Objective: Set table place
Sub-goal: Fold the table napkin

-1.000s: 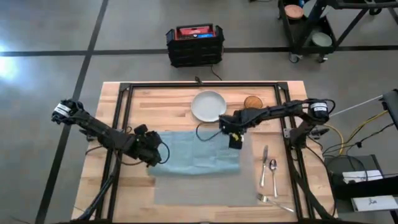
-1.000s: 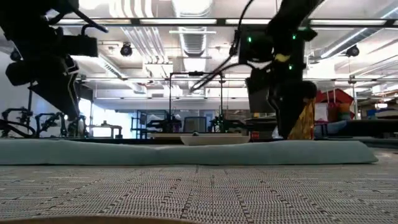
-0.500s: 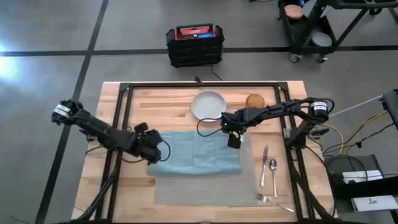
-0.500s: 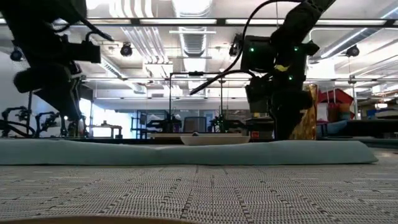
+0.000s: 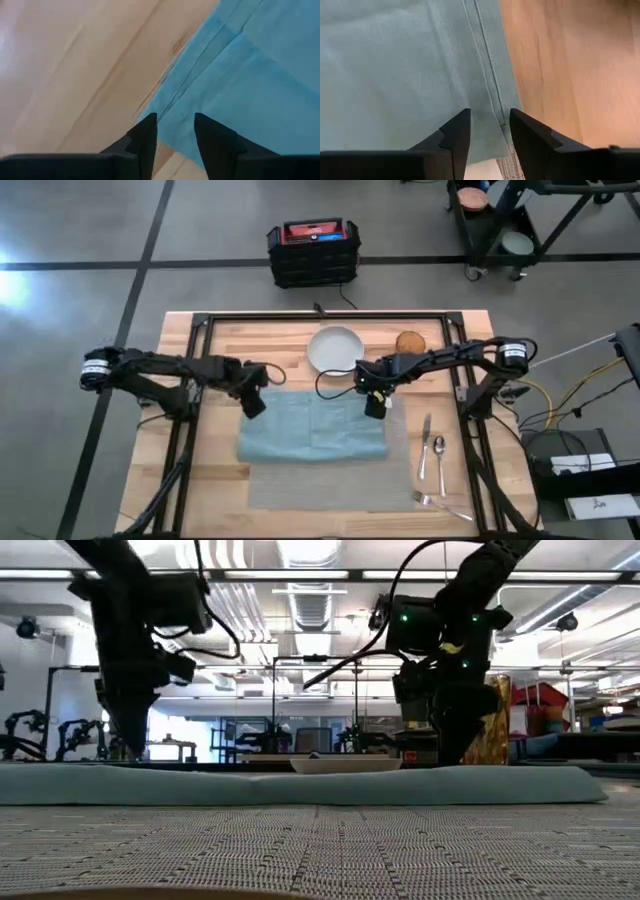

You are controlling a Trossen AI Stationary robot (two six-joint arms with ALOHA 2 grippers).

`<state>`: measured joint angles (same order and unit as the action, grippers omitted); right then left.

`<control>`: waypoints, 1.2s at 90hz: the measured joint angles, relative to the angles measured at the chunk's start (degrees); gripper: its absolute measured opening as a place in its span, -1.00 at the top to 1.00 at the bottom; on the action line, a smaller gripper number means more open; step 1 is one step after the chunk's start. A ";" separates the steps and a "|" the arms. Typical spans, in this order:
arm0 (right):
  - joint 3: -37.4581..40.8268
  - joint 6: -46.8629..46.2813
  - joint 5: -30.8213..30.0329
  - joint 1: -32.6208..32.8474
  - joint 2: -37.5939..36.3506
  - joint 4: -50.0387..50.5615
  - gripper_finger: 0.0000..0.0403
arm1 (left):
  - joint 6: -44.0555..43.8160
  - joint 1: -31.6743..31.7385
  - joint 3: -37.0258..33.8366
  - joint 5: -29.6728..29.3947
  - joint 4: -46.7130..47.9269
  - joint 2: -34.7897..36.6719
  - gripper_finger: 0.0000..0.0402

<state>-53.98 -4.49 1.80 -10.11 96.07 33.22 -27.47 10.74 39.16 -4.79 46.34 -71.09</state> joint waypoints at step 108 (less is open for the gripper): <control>0.02 -0.90 -0.26 0.00 0.00 -3.58 0.33 | 3.21 0.33 -3.47 0.82 -4.50 -1.22 0.58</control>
<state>-53.95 -5.39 1.54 -10.11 96.07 29.64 -24.26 11.07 35.69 -3.97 41.84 -72.31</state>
